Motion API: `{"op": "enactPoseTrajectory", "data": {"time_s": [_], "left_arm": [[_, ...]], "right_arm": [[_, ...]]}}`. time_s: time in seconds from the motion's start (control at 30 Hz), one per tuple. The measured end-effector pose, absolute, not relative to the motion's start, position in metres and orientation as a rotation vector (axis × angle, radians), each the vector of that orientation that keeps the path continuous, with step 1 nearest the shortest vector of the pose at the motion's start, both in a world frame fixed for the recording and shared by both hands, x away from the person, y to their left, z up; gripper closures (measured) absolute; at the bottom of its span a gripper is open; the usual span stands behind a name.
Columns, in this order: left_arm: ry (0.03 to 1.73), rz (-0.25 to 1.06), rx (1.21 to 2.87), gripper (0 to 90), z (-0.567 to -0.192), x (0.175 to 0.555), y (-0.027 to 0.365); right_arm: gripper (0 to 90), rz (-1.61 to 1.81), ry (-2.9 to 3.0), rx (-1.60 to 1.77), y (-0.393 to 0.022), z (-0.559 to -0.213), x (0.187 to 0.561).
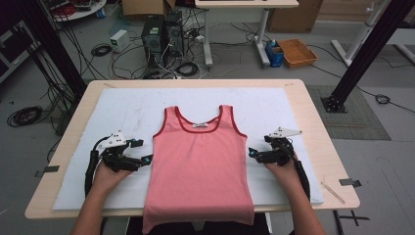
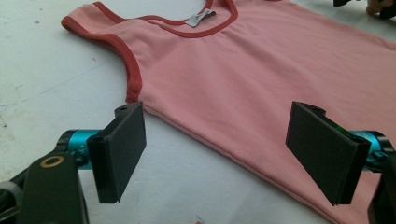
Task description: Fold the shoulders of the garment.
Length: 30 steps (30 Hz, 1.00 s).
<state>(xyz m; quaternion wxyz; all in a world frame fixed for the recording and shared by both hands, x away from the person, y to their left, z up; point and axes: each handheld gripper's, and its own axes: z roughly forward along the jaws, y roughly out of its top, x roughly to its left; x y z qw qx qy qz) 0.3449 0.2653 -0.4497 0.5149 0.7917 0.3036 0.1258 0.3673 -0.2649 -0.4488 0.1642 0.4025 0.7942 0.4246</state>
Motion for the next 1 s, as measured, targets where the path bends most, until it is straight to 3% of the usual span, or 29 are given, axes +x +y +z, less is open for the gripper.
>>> {"op": "enactPoseTrajectory", "data": {"time_s": [1.0], "left_arm": [[0.749,0.319,1.911,20.2,-0.450,0.345,0.264]], "right_arm": [[12.9,1.315,2.218,1.119,-0.248,-0.403,0.387]]}}
